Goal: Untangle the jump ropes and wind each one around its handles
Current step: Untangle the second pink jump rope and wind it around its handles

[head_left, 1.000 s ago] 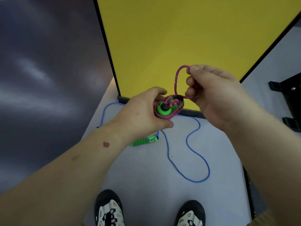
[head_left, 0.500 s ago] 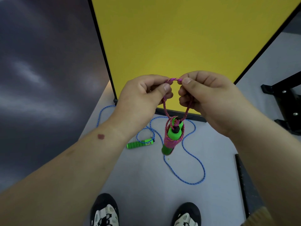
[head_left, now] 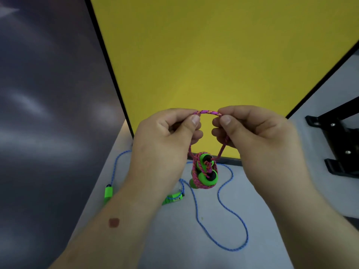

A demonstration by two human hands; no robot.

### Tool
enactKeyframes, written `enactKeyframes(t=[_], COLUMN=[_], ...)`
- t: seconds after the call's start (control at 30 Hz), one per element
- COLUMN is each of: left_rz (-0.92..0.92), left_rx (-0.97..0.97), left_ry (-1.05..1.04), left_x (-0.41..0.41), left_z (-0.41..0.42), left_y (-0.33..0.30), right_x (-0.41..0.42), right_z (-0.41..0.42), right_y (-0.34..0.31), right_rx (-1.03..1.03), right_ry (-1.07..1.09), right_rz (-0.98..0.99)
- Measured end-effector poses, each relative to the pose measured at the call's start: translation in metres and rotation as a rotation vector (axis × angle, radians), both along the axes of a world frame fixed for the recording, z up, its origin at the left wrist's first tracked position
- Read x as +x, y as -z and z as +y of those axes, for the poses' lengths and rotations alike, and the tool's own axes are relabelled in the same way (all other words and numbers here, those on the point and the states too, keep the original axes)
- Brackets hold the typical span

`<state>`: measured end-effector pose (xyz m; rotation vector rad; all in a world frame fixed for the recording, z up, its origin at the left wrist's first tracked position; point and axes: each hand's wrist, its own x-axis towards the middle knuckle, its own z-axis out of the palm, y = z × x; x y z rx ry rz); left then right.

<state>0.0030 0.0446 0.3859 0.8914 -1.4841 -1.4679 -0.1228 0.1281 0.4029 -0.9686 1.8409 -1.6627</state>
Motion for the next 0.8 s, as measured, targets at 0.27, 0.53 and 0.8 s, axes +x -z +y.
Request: enactKeyframes(t=[0.27,0.53,0.8], left_rz=[0.011,-0.045,-0.065], left_rx=[-0.008,-0.067,-0.076], left_ry=[0.011,0.016,-0.011], left_x=[-0.018,-0.020,-0.033], left_z=[-0.038,-0.067,-0.098], left_y=[-0.170,-0.380,-0.517], right_x=[-0.012,-0.018,-0.034], right_z=[-0.035,-0.064,-0.099], right_y=[-0.170,-0.373,-0.509], right_rx=[-0.032,-0.045,-0.052], right_ry=[0.061,0.022,0.050], right_rz=[0.067,0.073,0.206])
